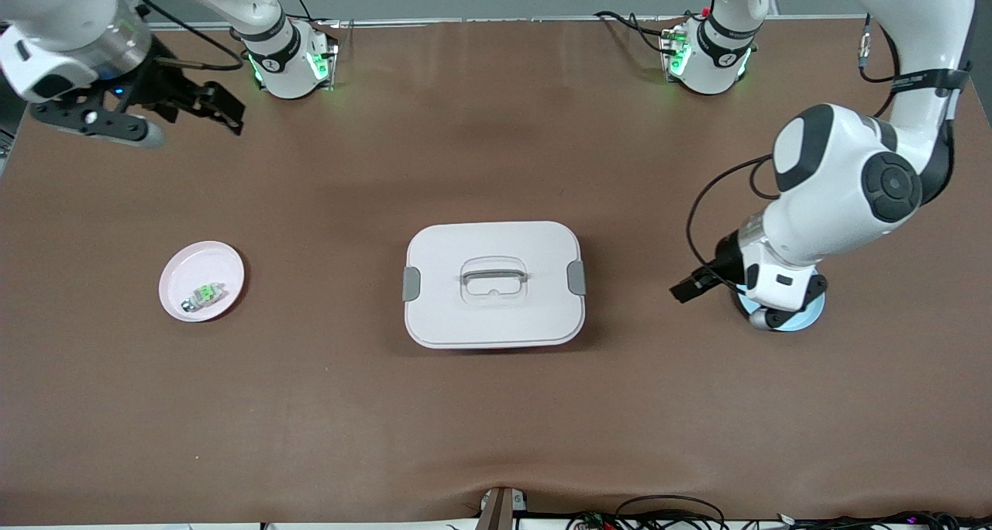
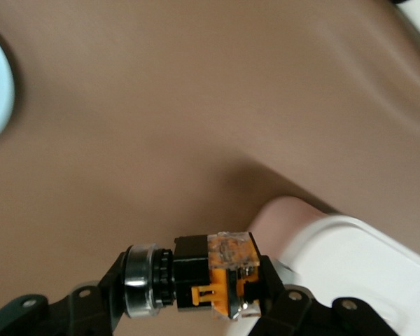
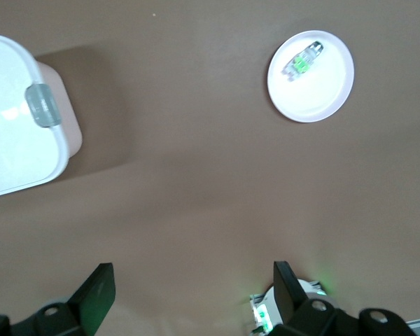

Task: Transfer orange switch to right arm and place
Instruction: 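Lift the switch with the left gripper while the right gripper approaches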

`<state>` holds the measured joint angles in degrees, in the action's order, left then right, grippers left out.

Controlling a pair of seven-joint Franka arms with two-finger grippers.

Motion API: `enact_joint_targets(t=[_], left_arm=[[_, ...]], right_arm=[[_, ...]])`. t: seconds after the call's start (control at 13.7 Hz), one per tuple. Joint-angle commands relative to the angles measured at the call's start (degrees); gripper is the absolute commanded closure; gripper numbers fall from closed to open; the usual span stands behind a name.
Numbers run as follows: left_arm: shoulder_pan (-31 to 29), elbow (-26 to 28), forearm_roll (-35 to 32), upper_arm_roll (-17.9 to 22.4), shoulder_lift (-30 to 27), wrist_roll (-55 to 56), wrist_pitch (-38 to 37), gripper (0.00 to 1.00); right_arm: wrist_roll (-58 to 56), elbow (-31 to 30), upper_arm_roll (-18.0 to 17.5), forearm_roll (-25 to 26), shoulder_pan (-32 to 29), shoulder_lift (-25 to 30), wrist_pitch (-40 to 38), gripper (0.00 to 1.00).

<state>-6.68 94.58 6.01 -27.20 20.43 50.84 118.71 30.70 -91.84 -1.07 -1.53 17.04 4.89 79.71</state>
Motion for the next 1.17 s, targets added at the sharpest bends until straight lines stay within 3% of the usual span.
enact_joint_targets(t=[0.0, 0.37, 0.66, 0.95, 1.1], left_arm=[[4.03, -5.53, 2.59, -0.14, 2.77, 8.72, -1.56, 1.00], [10.18, -9.31, 9.88, -0.14, 3.04, 22.79, -1.56, 1.00], [14.49, -12.57, 11.82, -0.14, 3.13, 30.79, -1.47, 1.00], [17.48, -14.06, 15.77, -0.23, 3.39, 33.62, -0.42, 1.00], [18.19, -15.29, 17.01, -0.31, 4.27, 33.62, -0.33, 1.00]], right_arm=[[6.28, 0.26, 0.63, -3.64, 2.65, 0.12, 1.05, 0.00], [13.50, -4.39, 0.63, -5.59, 9.67, 0.65, 8.25, 0.00], [15.44, -10.97, 0.63, -12.17, 10.65, 3.71, 17.29, 0.00], [15.79, -22.22, 0.54, -16.64, 14.16, 8.81, 32.40, 0.00], [18.67, -23.65, 0.54, -20.52, 14.60, 9.00, 36.64, 0.00]])
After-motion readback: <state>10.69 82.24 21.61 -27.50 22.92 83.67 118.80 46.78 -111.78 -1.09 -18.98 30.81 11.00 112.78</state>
